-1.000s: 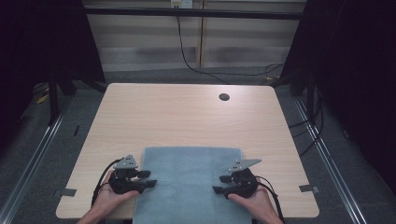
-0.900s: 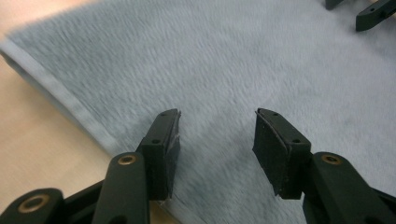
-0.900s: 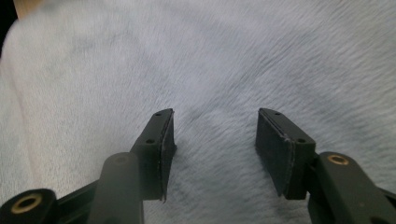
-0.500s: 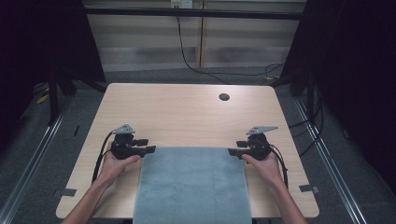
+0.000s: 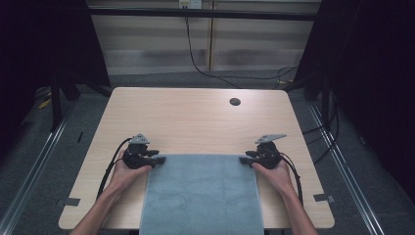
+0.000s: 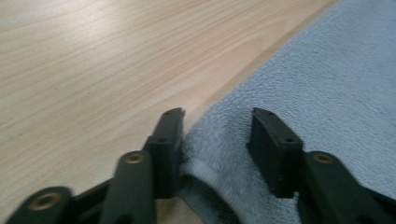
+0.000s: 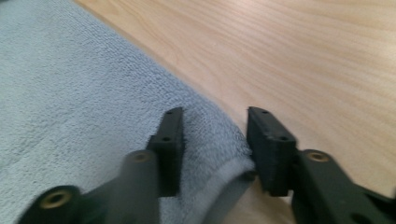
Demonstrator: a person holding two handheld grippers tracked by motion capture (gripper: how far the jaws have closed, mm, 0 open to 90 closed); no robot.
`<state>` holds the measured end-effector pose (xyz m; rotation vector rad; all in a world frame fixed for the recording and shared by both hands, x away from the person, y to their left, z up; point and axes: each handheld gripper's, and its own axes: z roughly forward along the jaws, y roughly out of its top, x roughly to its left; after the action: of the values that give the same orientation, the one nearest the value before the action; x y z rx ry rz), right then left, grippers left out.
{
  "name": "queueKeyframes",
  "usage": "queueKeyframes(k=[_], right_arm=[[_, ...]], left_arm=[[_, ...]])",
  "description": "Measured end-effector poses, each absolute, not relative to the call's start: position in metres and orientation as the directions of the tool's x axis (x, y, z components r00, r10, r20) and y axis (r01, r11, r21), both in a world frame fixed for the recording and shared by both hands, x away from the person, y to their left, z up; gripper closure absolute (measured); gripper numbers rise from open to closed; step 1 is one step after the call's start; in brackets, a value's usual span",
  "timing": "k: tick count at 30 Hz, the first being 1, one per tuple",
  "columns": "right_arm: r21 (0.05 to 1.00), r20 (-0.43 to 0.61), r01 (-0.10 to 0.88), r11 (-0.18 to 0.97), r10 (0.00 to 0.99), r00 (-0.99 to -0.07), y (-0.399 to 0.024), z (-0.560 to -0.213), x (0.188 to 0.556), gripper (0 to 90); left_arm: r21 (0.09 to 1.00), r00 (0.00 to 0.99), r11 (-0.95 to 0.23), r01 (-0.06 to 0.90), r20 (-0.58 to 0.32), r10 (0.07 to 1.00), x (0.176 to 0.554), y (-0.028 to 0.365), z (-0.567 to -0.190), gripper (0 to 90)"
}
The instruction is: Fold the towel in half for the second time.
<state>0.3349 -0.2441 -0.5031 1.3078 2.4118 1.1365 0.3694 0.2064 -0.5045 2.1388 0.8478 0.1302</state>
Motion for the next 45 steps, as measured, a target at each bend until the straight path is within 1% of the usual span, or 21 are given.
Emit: queueKeyframes(k=[2, 3, 4, 6, 9, 10, 11, 12, 14, 16, 20, 21, 23, 30, 32, 34, 35, 36, 40, 43, 45], right_arm=[[0.692, 0.214, 0.648, 0.319, 0.766, -0.606, -0.245, -0.504, 0.333, 72.2], [0.692, 0.214, 0.648, 0.319, 0.766, -0.606, -0.245, -0.504, 0.333, 72.2], [0.689, 0.234, 0.654, 0.31, 0.759, -0.607, -0.245, -0.504, 0.332, 77.8], [0.698, 0.239, 0.648, 0.305, 0.754, -0.612, -0.245, -0.502, 0.332, 82.1], [0.715, 0.255, 0.642, 0.277, 0.751, -0.609, -0.247, -0.499, 0.332, 83.8], [0.734, 0.268, 0.63, 0.254, 0.744, -0.612, -0.25, -0.494, 0.333, 84.4], [0.734, 0.268, 0.63, 0.254, 0.744, -0.612, -0.25, -0.494, 0.333, 84.4], [0.748, 0.282, 0.623, 0.227, 0.742, -0.609, -0.253, -0.488, 0.334, 84.7], [0.758, 0.269, 0.611, 0.229, 0.743, -0.613, -0.251, -0.482, 0.338, 84.8], [0.765, 0.268, 0.604, 0.221, 0.744, -0.612, -0.25, -0.477, 0.341, 84.9], [0.781, 0.267, 0.59, 0.202, 0.747, -0.609, -0.25, -0.471, 0.346, 84.9], [0.792, 0.285, 0.586, 0.173, 0.745, -0.604, -0.252, -0.468, 0.353, 85.0], [0.793, 0.273, 0.582, 0.178, 0.751, -0.602, -0.252, -0.463, 0.359, 85.1], [0.83, 0.257, 0.538, 0.146, 0.756, -0.602, -0.254, -0.438, 0.372, 85.2], [0.839, 0.226, 0.52, 0.161, 0.766, -0.602, -0.254, -0.428, 0.377, 85.2], [0.843, 0.232, 0.517, 0.145, 0.77, -0.595, -0.256, -0.422, 0.38, 85.2], [0.842, 0.259, 0.526, 0.123, 0.762, -0.593, -0.257, -0.42, 0.383, 85.2], [0.84, 0.264, 0.53, 0.118, 0.765, -0.588, -0.258, -0.418, 0.385, 85.4], [0.839, 0.244, 0.527, 0.133, 0.775, -0.584, -0.259, -0.411, 0.391, 85.4], [0.861, 0.23, 0.496, 0.111, 0.785, -0.575, -0.263, -0.394, 0.398, 85.6], [0.868, 0.213, 0.482, 0.117, 0.79, -0.576, -0.263, -0.385, 0.401, 85.6]], left_arm=[[0.726, 0.775, -0.441, 0.528, -0.2, 0.6, 0.368, 0.209, -0.505, 67.7], [0.726, 0.775, -0.441, 0.528, -0.2, 0.6, 0.368, 0.209, -0.505, 73.6], [0.721, 0.777, -0.442, 0.533, -0.21, 0.593, 0.366, 0.209, -0.505, 77.3], [0.72, 0.772, -0.436, 0.54, -0.217, 0.597, 0.366, 0.208, -0.504, 80.9], [0.727, 0.763, -0.41, 0.552, -0.242, 0.599, 0.368, 0.211, -0.504, 81.6], [0.74, 0.758, -0.383, 0.553, -0.256, 0.6, 0.37, 0.214, -0.5, 81.7], [0.74, 0.758, -0.383, 0.553, -0.256, 0.6, 0.37, 0.214, -0.5, 81.4], [0.756, 0.746, -0.351, 0.552, -0.26, 0.613, 0.371, 0.214, -0.494, 81.5], [0.765, 0.752, -0.349, 0.541, -0.254, 0.609, 0.373, 0.212, -0.488, 82.0], [0.789, 0.746, -0.3, 0.536, -0.276, 0.606, 0.376, 0.214, -0.482, 82.3], [0.797, 0.736, -0.282, 0.534, -0.274, 0.619, 0.38, 0.214, -0.476, 82.2], [0.796, 0.725, -0.271, 0.542, -0.279, 0.63, 0.388, 0.213, -0.472, 82.4], [0.798, 0.723, -0.268, 0.54, -0.276, 0.633, 0.39, 0.213, -0.471, 82.6], [0.822, 0.721, -0.242, 0.515, -0.263, 0.642, 0.407, 0.212, -0.447, 82.7], [0.837, 0.723, -0.222, 0.5, -0.262, 0.639, 0.414, 0.209, -0.436, 83.1], [0.847, 0.733, -0.229, 0.481, -0.245, 0.634, 0.418, 0.206, -0.428, 83.9], [0.847, 0.733, -0.229, 0.481, -0.245, 0.634, 0.418, 0.206, -0.428, 83.9], [0.849, 0.729, -0.225, 0.477, -0.24, 0.641, 0.422, 0.204, -0.421, 84.0], [0.86, 0.726, -0.211, 0.465, -0.234, 0.647, 0.429, 0.203, -0.411, 83.9], [0.871, 0.718, -0.194, 0.452, -0.227, 0.657, 0.439, 0.205, -0.398, 83.9], [0.879, 0.716, -0.175, 0.443, -0.23, 0.659, 0.443, 0.205, -0.39, 83.9]])
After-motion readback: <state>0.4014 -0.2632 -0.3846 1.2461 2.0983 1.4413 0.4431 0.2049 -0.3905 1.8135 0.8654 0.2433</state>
